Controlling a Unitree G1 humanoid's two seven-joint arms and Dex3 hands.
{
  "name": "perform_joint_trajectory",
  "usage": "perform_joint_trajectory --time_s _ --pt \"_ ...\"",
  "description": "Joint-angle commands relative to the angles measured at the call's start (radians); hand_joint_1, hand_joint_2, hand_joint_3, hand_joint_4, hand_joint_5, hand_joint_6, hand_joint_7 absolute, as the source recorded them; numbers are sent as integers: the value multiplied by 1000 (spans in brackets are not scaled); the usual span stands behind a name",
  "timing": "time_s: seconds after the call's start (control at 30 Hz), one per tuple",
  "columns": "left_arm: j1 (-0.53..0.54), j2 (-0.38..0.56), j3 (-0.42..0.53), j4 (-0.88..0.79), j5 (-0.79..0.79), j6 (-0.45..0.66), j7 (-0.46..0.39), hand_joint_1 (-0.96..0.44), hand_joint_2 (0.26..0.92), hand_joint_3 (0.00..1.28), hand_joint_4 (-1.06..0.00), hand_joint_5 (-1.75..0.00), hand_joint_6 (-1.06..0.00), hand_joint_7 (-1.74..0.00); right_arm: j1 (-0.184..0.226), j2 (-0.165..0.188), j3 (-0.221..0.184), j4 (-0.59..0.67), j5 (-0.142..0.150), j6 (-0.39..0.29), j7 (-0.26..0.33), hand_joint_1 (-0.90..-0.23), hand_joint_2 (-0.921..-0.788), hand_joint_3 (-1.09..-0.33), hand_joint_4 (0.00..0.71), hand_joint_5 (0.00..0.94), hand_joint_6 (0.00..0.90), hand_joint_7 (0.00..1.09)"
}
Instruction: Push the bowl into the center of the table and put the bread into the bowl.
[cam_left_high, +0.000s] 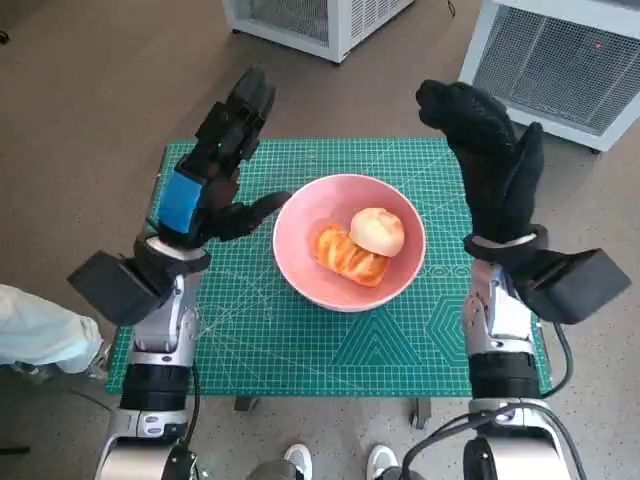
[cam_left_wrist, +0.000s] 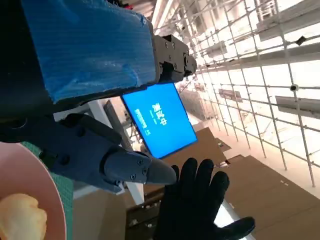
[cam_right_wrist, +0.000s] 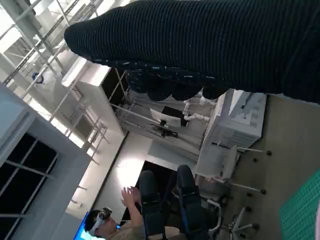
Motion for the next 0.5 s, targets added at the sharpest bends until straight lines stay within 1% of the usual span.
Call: perform_joint_trajectory --time_s 0.03,0.2,0.5 --pt "13 1 9 4 15 -44 18 -677 921 251 -113 -16 -157 -77 -2 -1 4 10 -15 22 -11 -685 -921 -774 229 0 115 466" --pt "15 -6 14 16 5 -67 21 -673 921 248 -114 -13 -151 -75 -1 -2 8 -2 -21 30 -16 -690 -921 -771 227 0 113 467" --pt "21 -21 13 24 -7 -90 21 -579 921 208 -100 -3 -141 -69 -1 -6 10 -15 -26 48 -25 -703 -921 -755 221 0 115 472"
